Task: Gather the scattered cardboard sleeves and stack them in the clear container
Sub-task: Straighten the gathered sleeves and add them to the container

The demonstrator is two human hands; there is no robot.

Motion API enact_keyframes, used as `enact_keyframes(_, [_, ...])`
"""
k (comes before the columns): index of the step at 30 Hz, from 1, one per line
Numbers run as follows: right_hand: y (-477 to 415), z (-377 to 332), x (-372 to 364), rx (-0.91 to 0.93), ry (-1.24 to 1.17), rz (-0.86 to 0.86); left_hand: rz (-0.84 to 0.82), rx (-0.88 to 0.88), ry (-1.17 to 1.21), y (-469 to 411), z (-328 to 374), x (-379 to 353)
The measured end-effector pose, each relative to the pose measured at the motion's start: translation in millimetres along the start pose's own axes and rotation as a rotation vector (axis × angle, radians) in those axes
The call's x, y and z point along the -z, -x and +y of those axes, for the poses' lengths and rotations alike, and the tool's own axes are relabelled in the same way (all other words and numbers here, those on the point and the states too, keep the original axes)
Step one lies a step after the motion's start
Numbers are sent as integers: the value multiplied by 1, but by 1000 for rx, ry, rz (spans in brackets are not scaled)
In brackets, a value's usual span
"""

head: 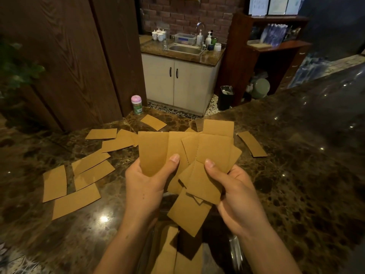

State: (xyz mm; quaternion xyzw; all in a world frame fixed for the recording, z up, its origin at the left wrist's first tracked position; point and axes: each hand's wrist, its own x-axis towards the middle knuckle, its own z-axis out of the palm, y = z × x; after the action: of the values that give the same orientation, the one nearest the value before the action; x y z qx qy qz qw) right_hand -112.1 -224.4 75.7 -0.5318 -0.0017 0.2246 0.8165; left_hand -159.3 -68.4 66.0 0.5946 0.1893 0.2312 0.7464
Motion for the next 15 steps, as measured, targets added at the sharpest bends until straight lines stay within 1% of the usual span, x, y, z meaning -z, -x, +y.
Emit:
enact_keyframes(6, [-3, -7, 1, 59, 18, -14, -30, -20, 3, 1, 2, 3])
enact_keyframes(12, [0, -3, -5, 146, 140, 36, 18, -181, -285, 1, -4, 2])
enact_keyframes(14, [1, -1, -7, 153, 131, 22, -57, -171, -288, 3, -5, -3])
enact_keyframes(15, [1, -1, -8, 141, 114, -2, -116, -130, -255, 4, -3, -5])
